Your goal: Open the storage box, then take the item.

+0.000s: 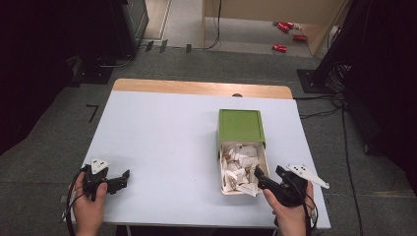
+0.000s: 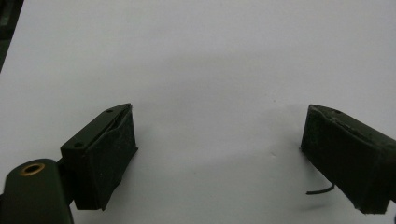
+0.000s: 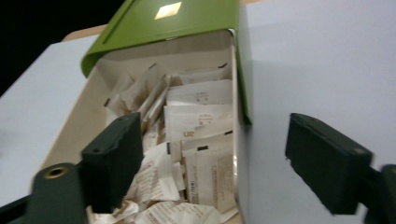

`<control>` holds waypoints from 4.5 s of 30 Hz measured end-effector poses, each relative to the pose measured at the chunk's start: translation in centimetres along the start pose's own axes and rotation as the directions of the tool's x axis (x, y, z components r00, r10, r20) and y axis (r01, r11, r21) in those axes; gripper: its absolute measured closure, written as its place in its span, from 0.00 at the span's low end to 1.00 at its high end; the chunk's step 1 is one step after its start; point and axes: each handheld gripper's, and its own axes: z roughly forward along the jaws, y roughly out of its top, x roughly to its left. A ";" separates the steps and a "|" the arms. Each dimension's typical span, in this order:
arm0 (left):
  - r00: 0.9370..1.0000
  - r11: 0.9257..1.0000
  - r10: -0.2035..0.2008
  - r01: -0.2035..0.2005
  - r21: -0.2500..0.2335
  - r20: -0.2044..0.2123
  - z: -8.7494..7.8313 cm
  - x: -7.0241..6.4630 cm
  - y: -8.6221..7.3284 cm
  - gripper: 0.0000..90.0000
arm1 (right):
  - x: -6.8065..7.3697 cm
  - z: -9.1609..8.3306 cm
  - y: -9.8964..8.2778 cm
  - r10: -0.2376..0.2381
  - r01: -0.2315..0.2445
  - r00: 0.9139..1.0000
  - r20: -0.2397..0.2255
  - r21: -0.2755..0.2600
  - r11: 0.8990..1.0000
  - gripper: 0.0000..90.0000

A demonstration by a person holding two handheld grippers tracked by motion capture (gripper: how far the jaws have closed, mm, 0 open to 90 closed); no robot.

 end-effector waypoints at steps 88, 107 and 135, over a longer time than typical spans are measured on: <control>1.000 1.000 -0.001 0.001 0.000 0.000 0.0 0.0 0.0 0.12 | 5.5 4.5 -4.4 -0.174 0.190 0.977 -0.122 0.130 0.973 0.83; 1.000 1.000 0.000 0.000 0.000 0.000 0.0 0.0 0.0 0.12 | 4.8 2.5 -2.0 -0.175 0.178 0.980 -0.097 0.026 0.984 0.83; 1.000 1.000 0.000 0.000 0.000 0.000 0.0 0.0 0.0 0.12 | 3.1 0.1 1.0 -0.139 0.135 0.988 -0.061 -0.072 0.988 0.83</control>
